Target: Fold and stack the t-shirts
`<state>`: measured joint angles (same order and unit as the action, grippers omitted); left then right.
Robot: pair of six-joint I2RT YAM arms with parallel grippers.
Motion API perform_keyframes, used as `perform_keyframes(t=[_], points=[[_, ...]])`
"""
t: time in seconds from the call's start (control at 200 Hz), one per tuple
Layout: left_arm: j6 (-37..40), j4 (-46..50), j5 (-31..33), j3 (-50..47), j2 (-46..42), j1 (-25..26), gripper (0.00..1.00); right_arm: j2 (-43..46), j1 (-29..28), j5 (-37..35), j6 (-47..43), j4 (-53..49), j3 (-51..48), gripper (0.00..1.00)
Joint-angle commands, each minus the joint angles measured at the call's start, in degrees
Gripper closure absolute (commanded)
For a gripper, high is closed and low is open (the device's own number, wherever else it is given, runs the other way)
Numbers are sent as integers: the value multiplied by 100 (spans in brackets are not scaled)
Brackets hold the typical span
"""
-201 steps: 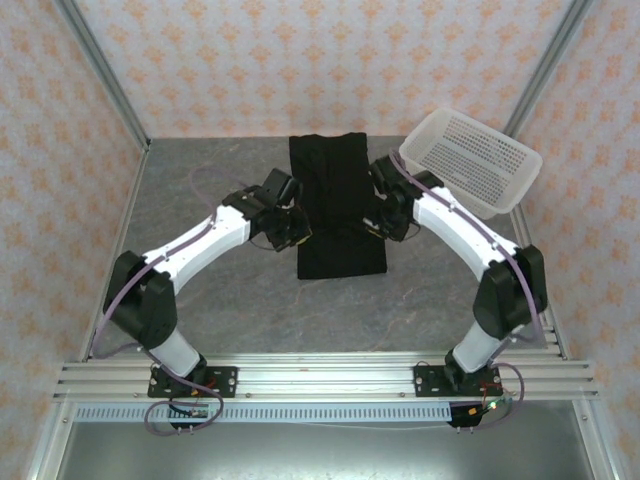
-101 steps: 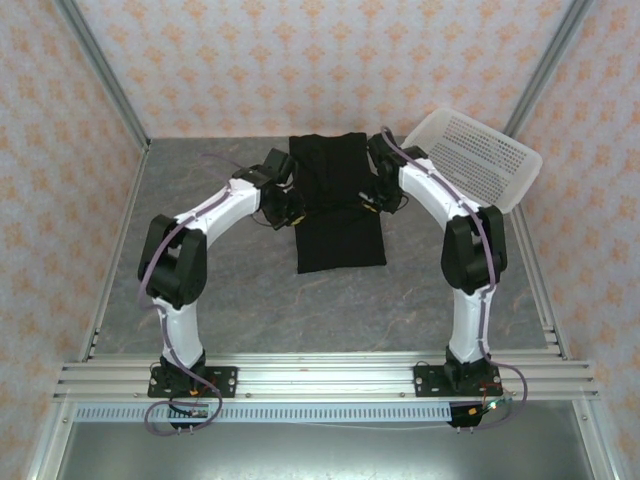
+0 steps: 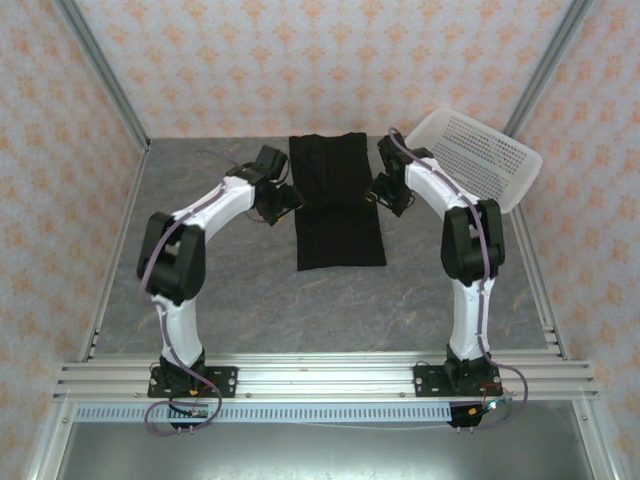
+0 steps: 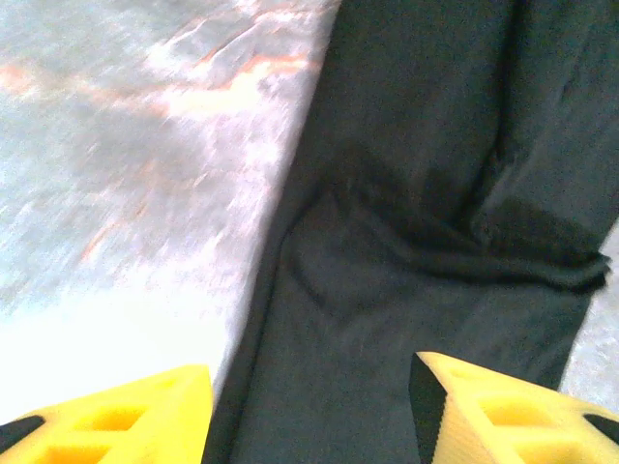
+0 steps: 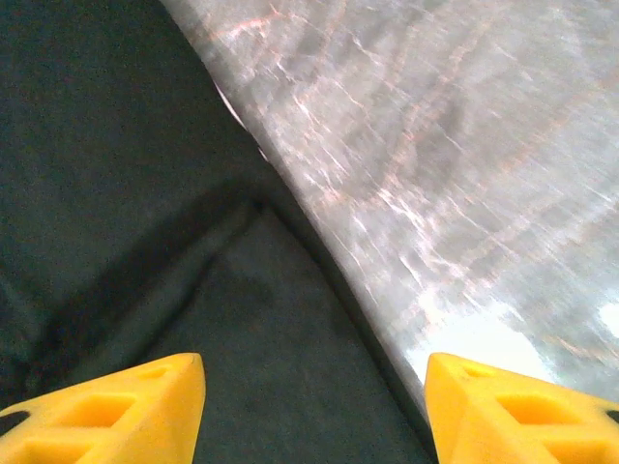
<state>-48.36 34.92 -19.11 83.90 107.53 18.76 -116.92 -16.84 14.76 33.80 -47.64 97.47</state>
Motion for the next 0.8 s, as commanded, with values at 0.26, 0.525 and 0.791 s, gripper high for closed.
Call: perform_keyframes(t=[0.26, 0.525, 0.791], points=[[-1890, -1113, -616, -2416, -1070, 904, 43, 2316, -290, 778, 394, 1136, -3326, 33], [-2231, -1619, -715, -2527, -650, 920, 45, 1976, -294, 1285, 708, 1837, -3973, 34], [-2178, -1813, -655, -2357, -171, 909, 60, 1549, -293, 1242, 799, 1925, -3812, 48]])
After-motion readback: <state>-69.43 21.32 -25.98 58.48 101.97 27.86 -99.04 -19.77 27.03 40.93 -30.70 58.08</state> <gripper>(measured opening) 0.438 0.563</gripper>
